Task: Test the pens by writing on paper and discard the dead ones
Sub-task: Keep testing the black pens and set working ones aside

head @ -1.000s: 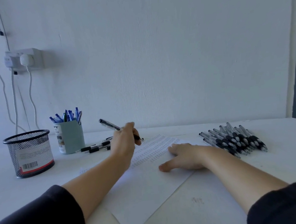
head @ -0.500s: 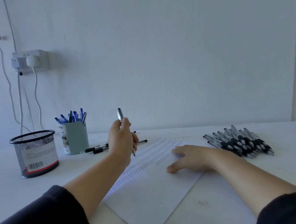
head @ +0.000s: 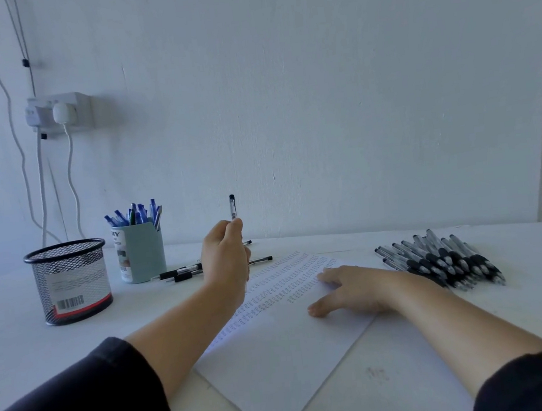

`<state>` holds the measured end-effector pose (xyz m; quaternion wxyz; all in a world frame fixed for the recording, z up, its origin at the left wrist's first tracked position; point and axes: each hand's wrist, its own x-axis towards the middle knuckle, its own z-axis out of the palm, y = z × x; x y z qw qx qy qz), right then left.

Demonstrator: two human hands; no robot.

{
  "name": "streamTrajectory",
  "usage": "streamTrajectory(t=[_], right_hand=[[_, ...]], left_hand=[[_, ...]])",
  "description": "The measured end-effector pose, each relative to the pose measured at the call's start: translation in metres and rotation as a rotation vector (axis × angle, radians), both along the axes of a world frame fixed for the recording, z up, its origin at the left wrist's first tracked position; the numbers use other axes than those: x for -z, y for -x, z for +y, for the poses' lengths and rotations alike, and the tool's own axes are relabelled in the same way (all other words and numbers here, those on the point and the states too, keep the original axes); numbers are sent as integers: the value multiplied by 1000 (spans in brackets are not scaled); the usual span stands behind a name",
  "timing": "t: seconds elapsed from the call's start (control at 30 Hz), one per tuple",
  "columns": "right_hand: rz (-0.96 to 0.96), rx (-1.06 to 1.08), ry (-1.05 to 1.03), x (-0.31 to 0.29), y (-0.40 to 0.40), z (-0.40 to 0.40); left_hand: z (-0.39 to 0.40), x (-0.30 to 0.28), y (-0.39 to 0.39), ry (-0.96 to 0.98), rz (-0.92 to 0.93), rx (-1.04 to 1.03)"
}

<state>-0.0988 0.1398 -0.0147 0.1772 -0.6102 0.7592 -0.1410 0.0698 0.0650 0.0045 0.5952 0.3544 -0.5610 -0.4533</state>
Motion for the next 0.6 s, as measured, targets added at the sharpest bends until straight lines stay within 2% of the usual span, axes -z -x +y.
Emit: streamTrajectory(t=[0.13,0.27,0.43,0.6], right_hand=[[-21,8,11,1,1,-1],[-53,22,69,2,0,0],[-70,-36,414,-6,-8,5],[-58,-42,576,-10,-19,3]], left_hand=[[-3,1,3,11,-73,-58],[-1,3,7,-2,-103,-1],[7,4,11,4,-142,77],[13,5,14,-7,-88,204]])
